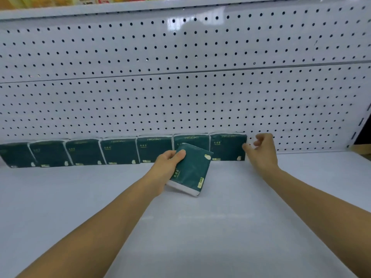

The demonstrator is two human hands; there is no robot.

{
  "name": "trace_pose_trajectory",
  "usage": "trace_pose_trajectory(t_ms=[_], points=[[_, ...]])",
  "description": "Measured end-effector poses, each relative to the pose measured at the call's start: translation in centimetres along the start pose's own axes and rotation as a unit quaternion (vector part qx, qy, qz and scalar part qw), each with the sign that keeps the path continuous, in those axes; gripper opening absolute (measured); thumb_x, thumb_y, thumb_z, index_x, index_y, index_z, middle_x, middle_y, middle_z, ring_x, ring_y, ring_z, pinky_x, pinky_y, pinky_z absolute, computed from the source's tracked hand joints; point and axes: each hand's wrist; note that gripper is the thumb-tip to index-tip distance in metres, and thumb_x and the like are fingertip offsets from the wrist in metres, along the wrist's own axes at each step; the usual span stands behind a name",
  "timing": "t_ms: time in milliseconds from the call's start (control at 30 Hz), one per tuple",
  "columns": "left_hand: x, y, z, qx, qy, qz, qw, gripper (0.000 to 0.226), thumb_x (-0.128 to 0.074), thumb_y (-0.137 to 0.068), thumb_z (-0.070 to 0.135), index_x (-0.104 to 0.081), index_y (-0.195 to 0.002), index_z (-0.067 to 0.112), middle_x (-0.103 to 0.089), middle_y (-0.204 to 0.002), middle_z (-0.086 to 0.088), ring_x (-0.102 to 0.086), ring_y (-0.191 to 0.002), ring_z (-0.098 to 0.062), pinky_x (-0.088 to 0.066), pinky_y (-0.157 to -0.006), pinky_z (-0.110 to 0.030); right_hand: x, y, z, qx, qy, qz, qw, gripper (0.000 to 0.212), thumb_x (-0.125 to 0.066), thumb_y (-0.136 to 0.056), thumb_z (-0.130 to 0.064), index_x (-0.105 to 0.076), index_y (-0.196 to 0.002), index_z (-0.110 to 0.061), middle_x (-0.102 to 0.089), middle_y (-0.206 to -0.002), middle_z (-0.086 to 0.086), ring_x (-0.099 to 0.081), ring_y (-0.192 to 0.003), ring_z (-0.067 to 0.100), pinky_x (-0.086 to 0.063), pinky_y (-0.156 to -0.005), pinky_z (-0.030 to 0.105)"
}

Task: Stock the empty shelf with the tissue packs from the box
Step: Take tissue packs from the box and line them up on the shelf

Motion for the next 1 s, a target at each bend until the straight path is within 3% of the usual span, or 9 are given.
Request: trace_pose_trajectory(t_ms=[67, 200, 267, 333, 400, 567, 733, 833, 1000], points=[[-0.3, 0.2, 0.4, -0.03, -0.014, -0.029, 0.999, 0.027, -0.061, -0.094, 0.041, -0.064, -0.113, 0.022, -0.071, -0.104, 0.003, -0.07, -0.089, -0.012, -0.053, -0.07, -0.022, 0.9, 2.2, -2.2, 0.072, -0.054, -0.019, 0.996, 0.038, -0.067, -0.089, -0.028, -0.048, -0.119, -0.016, -0.056, -0.101, 0.0, -0.056, -0.088, 0.011, -0.047, -0.072, 0.025], [-2.8, 1.1, 1.4, -0.102, -0.045, -0.102, 0.988, 0.022, -0.065, -0.093, 0.033, -0.068, -0.111, 0.02, -0.075, -0.094, 0.002, -0.072, -0.08, -0.008, -0.055, -0.066, -0.018, 2.2, 4.8, -5.6, 0.058, -0.055, -0.345, 0.935, 0.041, -0.074, -0.08, -0.041, -0.062, -0.115, -0.022, -0.07, -0.102, -0.006, -0.065, -0.092, 0.006, -0.05, -0.077, 0.02], [-4.3, 1.4, 1.7, -0.129, -0.087, -0.108, 0.982, 0.02, -0.061, -0.095, 0.037, -0.069, -0.105, 0.022, -0.074, -0.091, 0.006, -0.07, -0.079, -0.009, -0.054, -0.067, -0.019, 2.9, 4.9, -5.3, 0.045, -0.046, -0.403, 0.913, 0.032, -0.078, -0.08, -0.028, -0.065, -0.107, -0.015, -0.073, -0.09, -0.005, -0.066, -0.075, 0.01, -0.05, -0.066, 0.021], [-5.4, 1.0, 1.5, -0.174, -0.16, -0.082, 0.968, 0.025, -0.052, -0.097, 0.046, -0.068, -0.098, 0.027, -0.07, -0.085, 0.013, -0.066, -0.079, -0.01, -0.055, -0.069, -0.027, 4.5, 4.3, -4.1, 0.028, -0.06, -0.383, 0.921, 0.028, -0.078, -0.08, -0.018, -0.065, -0.103, -0.009, -0.073, -0.085, -0.001, -0.061, -0.064, 0.013, -0.049, -0.059, 0.021], [-5.9, 0.0, 1.1, -0.229, -0.268, -0.019, 0.936, 0.024, -0.048, -0.097, 0.049, -0.063, -0.107, 0.033, -0.068, -0.099, 0.018, -0.064, -0.092, -0.008, -0.055, -0.079, -0.034, 6.7, 3.5, -2.3, 0.004, -0.074, -0.345, 0.936, 0.028, -0.077, -0.081, -0.014, -0.065, -0.106, -0.011, -0.075, -0.094, 0.0, -0.069, -0.074, 0.014, -0.052, -0.062, 0.022], [-7.0, -3.9, 0.3, -0.388, -0.489, 0.068, 0.779, 0.065, -0.06, -0.093, 0.044, -0.032, -0.149, 0.025, -0.037, -0.153, 0.007, -0.032, -0.141, -0.013, -0.014, -0.12, -0.037, 11.1, 0.4, 2.8, -0.031, -0.07, -0.203, 0.976, 0.026, -0.077, -0.08, -0.009, -0.069, -0.102, -0.019, -0.075, -0.097, -0.002, -0.07, -0.091, 0.015, -0.056, -0.071, 0.023], [-8.7, -7.3, -0.3, -0.389, -0.665, 0.048, 0.636, 0.087, -0.048, -0.095, 0.056, 0.003, -0.157, 0.022, -0.002, -0.165, 0.004, 0.001, -0.151, -0.013, 0.009, -0.121, -0.048, 11.1, -2.9, 5.3, -0.036, -0.055, -0.109, 0.992, 0.023, -0.077, -0.08, -0.013, -0.069, -0.101, -0.019, -0.073, -0.098, 0.001, -0.069, -0.092, 0.021, -0.056, -0.077, 0.03], [-9.1, -8.7, -0.9, -0.414, -0.686, 0.052, 0.596, 0.091, -0.053, -0.093, 0.054, 0.003, -0.157, 0.021, -0.006, -0.165, 0.003, -0.005, -0.151, -0.015, 0.006, -0.121, -0.051, 9.9, -4.3, 5.3, -0.032, -0.046, -0.093, 0.994, 0.026, -0.076, -0.081, -0.011, -0.068, -0.105, -0.015, -0.072, -0.098, 0.001, -0.069, -0.092, 0.021, -0.056, -0.077, 0.031], [-9.1, -10.5, -2.4, -0.498, -0.648, 0.094, 0.569, 0.097, -0.085, -0.068, 0.039, -0.036, -0.148, 0.015, -0.047, -0.147, -0.001, -0.046, -0.134, -0.019, -0.03, -0.116, -0.051, 8.3, -5.6, 4.7, -0.019, -0.011, -0.054, 0.998, 0.038, -0.077, -0.081, -0.015, -0.053, -0.111, -0.014, -0.063, -0.1, -0.001, -0.061, -0.083, 0.011, -0.048, -0.061, 0.018]])
Point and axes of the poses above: each hand's wrist, its own y-axis away from the middle knuckle, its own x-axis out of the back of the hand, z = x × y
